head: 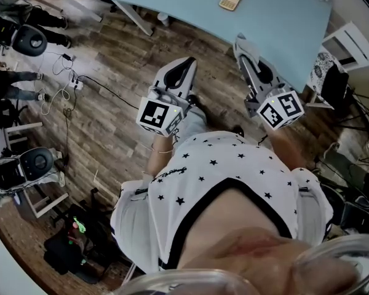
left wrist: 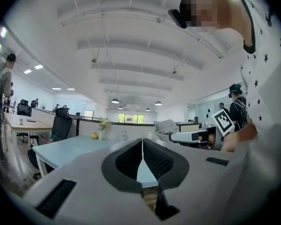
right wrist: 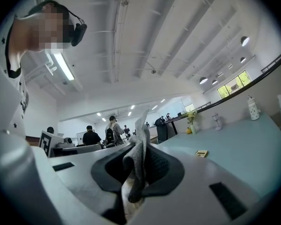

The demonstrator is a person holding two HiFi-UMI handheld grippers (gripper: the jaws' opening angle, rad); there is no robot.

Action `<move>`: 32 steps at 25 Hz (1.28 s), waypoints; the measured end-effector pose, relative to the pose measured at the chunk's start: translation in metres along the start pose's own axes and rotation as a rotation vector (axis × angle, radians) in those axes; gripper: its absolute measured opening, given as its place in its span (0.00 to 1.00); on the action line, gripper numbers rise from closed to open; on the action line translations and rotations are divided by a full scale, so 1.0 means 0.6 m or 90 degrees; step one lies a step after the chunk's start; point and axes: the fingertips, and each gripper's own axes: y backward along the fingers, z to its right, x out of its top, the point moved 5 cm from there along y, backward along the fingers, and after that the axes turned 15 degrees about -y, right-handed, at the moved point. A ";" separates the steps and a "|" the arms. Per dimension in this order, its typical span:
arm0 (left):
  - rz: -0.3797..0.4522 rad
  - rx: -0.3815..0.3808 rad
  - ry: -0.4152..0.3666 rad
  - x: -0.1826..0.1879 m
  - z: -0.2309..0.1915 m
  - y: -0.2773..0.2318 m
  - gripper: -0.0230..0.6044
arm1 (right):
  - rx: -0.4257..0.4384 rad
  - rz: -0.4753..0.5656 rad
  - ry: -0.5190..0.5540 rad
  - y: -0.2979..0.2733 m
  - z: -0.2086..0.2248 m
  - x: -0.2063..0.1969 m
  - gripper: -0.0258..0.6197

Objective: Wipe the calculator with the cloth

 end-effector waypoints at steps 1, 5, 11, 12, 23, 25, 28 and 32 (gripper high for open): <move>0.001 -0.004 0.002 -0.003 -0.010 0.000 0.09 | -0.005 0.001 0.001 -0.008 -0.002 0.000 0.11; 0.003 -0.015 0.005 -0.015 -0.048 0.002 0.09 | -0.019 0.002 0.005 -0.044 -0.011 -0.003 0.11; 0.008 -0.023 0.004 -0.043 -0.122 -0.001 0.09 | -0.031 0.001 0.007 -0.118 -0.015 -0.018 0.11; 0.010 -0.026 0.005 -0.044 -0.132 -0.001 0.09 | -0.034 0.002 0.006 -0.127 -0.019 -0.018 0.11; 0.029 -0.068 0.006 -0.059 -0.220 -0.006 0.09 | -0.097 0.026 0.016 -0.186 -0.029 -0.013 0.11; 0.030 -0.078 0.002 -0.053 -0.217 -0.016 0.09 | -0.106 0.030 0.023 -0.179 -0.024 -0.005 0.11; 0.033 -0.087 0.002 -0.046 -0.215 -0.024 0.09 | -0.113 0.031 0.028 -0.170 -0.028 0.004 0.11; 0.030 -0.102 0.010 -0.049 -0.207 -0.032 0.09 | -0.133 0.028 0.025 -0.157 -0.017 0.005 0.11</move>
